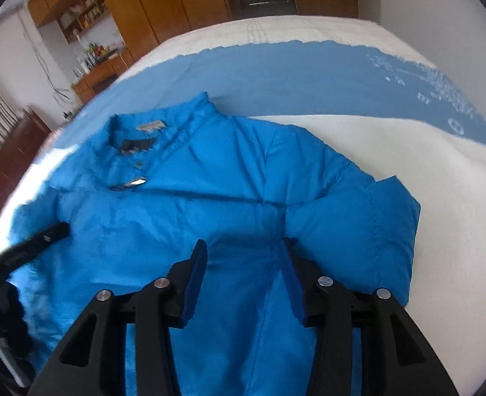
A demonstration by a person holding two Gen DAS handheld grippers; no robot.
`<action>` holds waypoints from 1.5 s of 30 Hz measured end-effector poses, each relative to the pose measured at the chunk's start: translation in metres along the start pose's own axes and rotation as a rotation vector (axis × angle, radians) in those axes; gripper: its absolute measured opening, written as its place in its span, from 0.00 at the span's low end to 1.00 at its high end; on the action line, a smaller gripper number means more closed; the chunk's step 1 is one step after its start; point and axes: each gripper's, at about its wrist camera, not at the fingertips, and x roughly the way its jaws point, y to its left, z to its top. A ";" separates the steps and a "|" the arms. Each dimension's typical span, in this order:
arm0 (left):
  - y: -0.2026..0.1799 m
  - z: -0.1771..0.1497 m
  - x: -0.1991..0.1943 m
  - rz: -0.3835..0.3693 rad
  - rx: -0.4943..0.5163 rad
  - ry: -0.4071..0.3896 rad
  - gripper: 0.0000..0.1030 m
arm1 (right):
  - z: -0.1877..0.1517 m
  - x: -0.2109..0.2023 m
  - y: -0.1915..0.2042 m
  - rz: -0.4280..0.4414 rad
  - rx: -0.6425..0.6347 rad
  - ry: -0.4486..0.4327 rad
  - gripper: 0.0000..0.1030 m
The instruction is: Fold large clothes
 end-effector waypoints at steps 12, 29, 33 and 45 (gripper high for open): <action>-0.015 -0.036 0.001 -0.017 0.122 0.006 0.38 | -0.053 -0.013 0.013 0.025 -0.064 0.070 0.40; 0.184 -0.065 -0.134 0.195 -0.204 -0.129 0.56 | -0.048 -0.084 -0.063 0.053 0.056 -0.036 0.47; 0.296 -0.098 -0.170 0.420 -0.440 -0.137 0.56 | -0.048 -0.077 -0.081 0.052 0.092 -0.015 0.47; 0.436 -0.128 -0.185 0.366 -0.793 -0.182 0.56 | -0.054 -0.057 -0.073 0.047 0.083 0.043 0.47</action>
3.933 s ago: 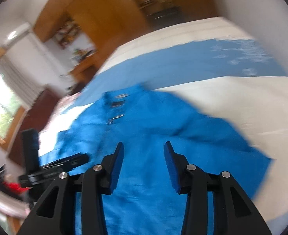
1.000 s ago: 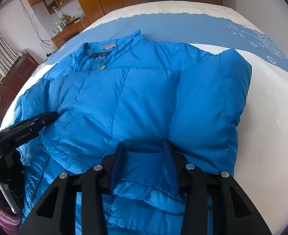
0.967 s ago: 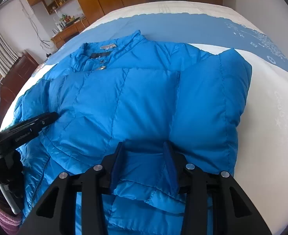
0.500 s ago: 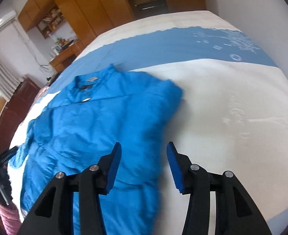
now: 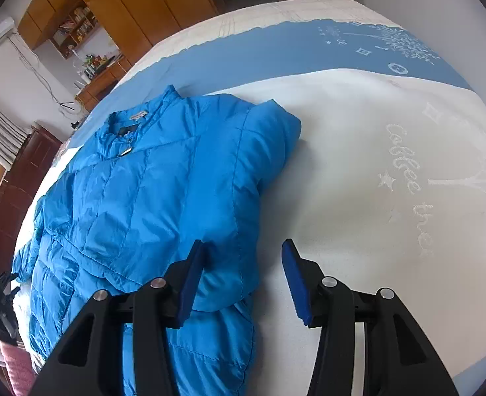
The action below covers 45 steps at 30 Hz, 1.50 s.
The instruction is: Fold large clothes
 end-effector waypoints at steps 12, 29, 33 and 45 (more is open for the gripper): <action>0.004 0.013 0.025 -0.033 -0.067 -0.019 0.14 | 0.000 0.011 -0.008 0.007 0.019 0.011 0.51; -0.150 -0.037 -0.075 -0.221 0.252 -0.257 0.07 | -0.005 -0.029 0.023 -0.043 -0.066 -0.080 0.53; -0.239 -0.086 -0.103 -0.337 0.440 -0.275 0.07 | -0.007 -0.024 0.032 0.001 -0.080 -0.053 0.53; -0.384 -0.206 -0.110 -0.564 0.702 -0.152 0.07 | -0.007 -0.018 0.032 0.034 -0.087 -0.052 0.53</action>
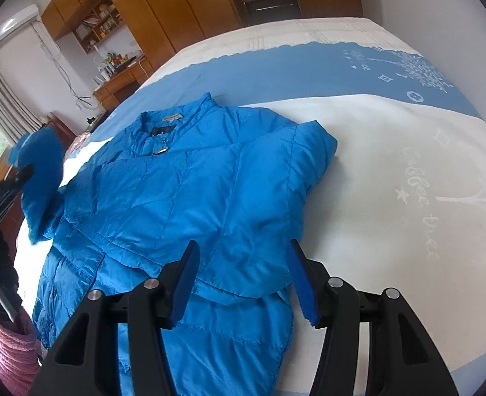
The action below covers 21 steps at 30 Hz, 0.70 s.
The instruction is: Fold large clothes
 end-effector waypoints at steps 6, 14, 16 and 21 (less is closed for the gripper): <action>-0.041 -0.028 0.045 -0.075 0.080 0.114 0.07 | -0.001 0.002 -0.002 -0.009 0.007 0.006 0.53; -0.044 -0.071 0.082 -0.188 0.162 0.274 0.11 | -0.002 0.005 -0.002 -0.011 0.003 0.001 0.53; -0.046 -0.072 0.078 -0.263 0.190 0.303 0.23 | -0.001 0.003 -0.002 -0.013 -0.002 -0.002 0.53; -0.050 -0.065 0.055 -0.404 0.183 0.304 0.35 | 0.000 -0.005 0.005 0.003 -0.015 -0.022 0.53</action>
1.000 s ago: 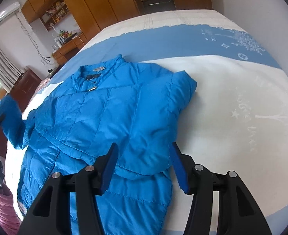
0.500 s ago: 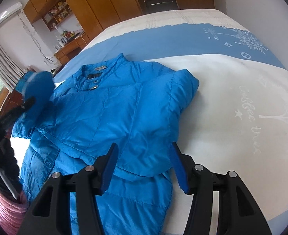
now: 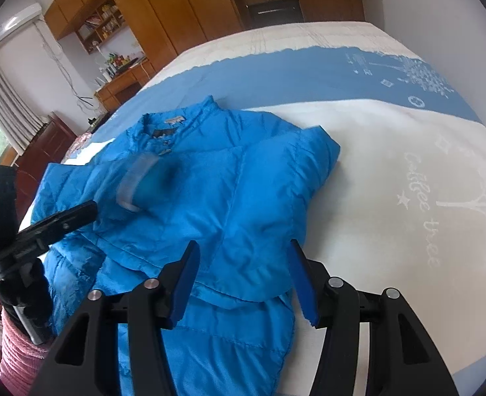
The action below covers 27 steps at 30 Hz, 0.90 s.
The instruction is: Fold large clothes
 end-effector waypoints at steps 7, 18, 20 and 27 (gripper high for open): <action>0.037 0.002 -0.043 0.247 -0.085 -0.077 0.36 | 0.018 0.008 0.024 0.113 -0.011 0.052 0.54; 0.112 -0.005 -0.029 0.314 -0.257 -0.046 0.35 | 0.067 0.110 0.058 0.222 0.075 0.229 0.49; 0.115 -0.004 -0.028 0.314 -0.259 -0.045 0.35 | 0.069 0.115 0.061 0.229 0.075 0.232 0.25; 0.109 -0.006 -0.056 0.281 -0.255 -0.109 0.35 | 0.069 0.072 0.047 0.192 0.067 0.117 0.15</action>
